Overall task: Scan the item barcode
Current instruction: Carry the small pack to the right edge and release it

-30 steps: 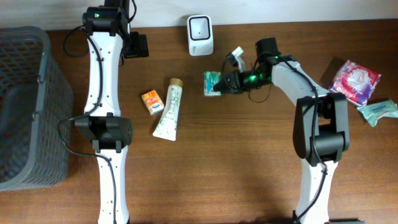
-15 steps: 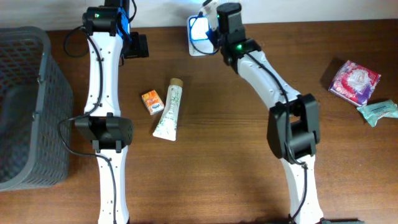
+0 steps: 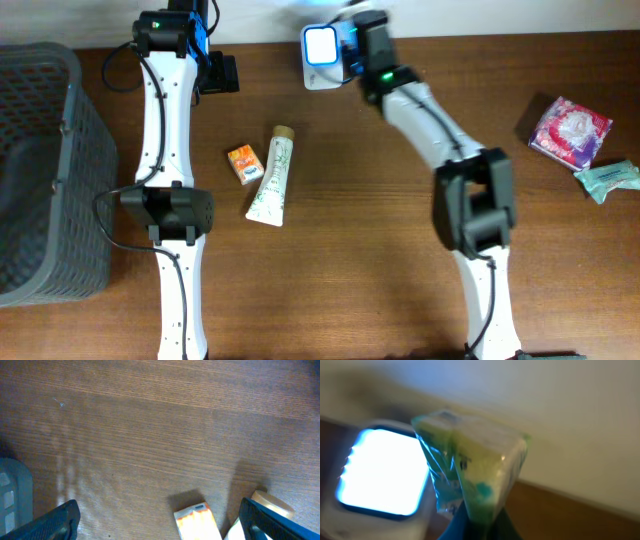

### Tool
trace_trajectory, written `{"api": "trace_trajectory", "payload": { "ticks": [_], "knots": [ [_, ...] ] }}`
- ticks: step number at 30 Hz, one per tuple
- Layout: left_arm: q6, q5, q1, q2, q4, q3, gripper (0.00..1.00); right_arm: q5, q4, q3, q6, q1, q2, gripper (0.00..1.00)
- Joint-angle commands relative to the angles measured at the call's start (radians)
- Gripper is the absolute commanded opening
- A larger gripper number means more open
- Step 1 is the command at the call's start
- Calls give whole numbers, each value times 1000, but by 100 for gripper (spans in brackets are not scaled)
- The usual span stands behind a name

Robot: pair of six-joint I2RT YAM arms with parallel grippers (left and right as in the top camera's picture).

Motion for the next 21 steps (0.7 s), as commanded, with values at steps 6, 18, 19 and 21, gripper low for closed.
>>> {"api": "trace_trajectory", "payload": {
  "ticks": [6,18,19,21],
  "knots": [
    [1,-8,7,-32,0,-3,99,37,-732,11,1050,-523,-183,4],
    [2,-8,7,-32,0,-3,99,71,-872,8,1049,-867,-127,9],
    [2,-8,7,-32,0,-3,99,71,-873,8,1049,-866,-116,24],
    [2,-8,7,-32,0,-3,99,67,-887,8,1010,-864,-110,79]
  ]
}}
